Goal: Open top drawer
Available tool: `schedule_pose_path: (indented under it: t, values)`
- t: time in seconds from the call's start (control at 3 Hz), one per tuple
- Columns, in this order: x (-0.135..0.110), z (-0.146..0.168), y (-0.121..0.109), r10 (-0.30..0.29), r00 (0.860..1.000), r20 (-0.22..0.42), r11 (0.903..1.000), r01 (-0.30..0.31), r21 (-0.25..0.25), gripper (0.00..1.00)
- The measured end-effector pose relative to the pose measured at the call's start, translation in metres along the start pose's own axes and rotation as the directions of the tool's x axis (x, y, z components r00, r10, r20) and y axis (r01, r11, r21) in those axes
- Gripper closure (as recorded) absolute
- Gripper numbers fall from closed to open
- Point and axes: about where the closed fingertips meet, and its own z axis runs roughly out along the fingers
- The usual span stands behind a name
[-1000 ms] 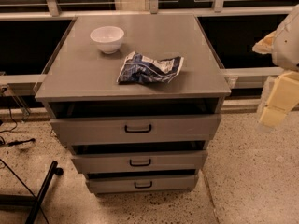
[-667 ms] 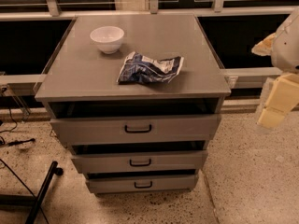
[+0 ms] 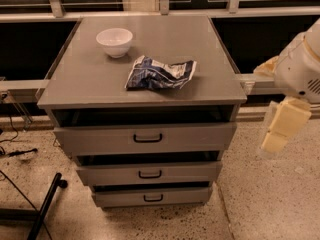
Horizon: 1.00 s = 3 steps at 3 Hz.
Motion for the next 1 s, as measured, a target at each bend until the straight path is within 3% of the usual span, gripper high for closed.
schedule_pose_path:
  t: [0.33,1.0]
  values:
    - [-0.004,0.014,0.008,-0.013,1.0,0.025,0.9993,0.014,-0.035,0.0]
    - [-0.028,0.066,0.03,-0.05,0.986,0.16,0.9921,0.068,-0.105,0.0]
